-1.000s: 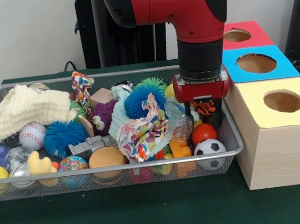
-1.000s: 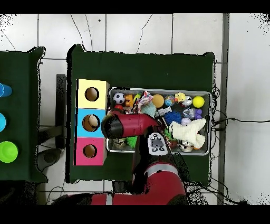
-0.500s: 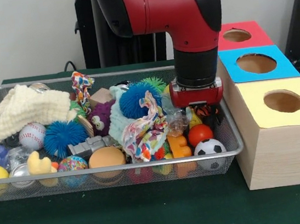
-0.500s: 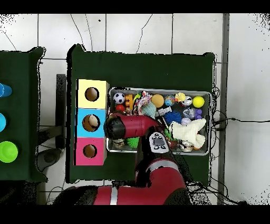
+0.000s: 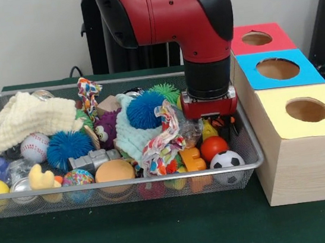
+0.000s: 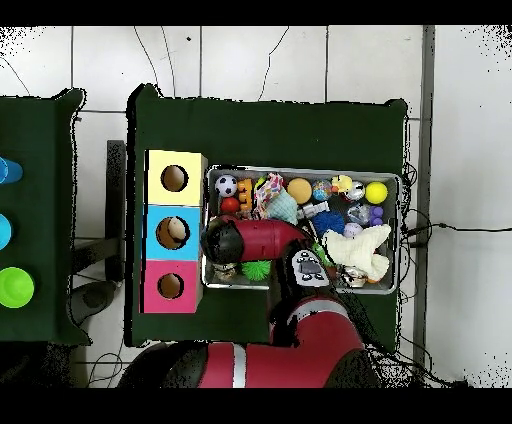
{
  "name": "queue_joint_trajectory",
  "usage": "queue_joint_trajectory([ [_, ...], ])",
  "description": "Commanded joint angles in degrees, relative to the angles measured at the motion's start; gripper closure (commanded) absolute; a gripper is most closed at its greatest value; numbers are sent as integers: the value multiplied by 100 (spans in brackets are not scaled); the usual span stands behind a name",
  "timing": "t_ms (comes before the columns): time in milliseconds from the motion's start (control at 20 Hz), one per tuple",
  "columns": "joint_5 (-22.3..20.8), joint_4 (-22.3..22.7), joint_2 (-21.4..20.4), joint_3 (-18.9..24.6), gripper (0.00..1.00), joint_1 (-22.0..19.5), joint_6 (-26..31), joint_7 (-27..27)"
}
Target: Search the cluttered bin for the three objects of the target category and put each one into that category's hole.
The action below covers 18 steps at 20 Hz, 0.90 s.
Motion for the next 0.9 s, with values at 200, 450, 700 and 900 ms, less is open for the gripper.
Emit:
queue_joint_trajectory([
  [200, -250, 574, 97, 575, 0, 61, 786, -3],
  [450, -192, 706, -93, 573, 0, 94, 832, 71],
  [700, -107, 884, -288, 691, 0, 40, 883, 100],
  [900, -20, 1027, -482, 793, 0, -15, 989, 116],
])
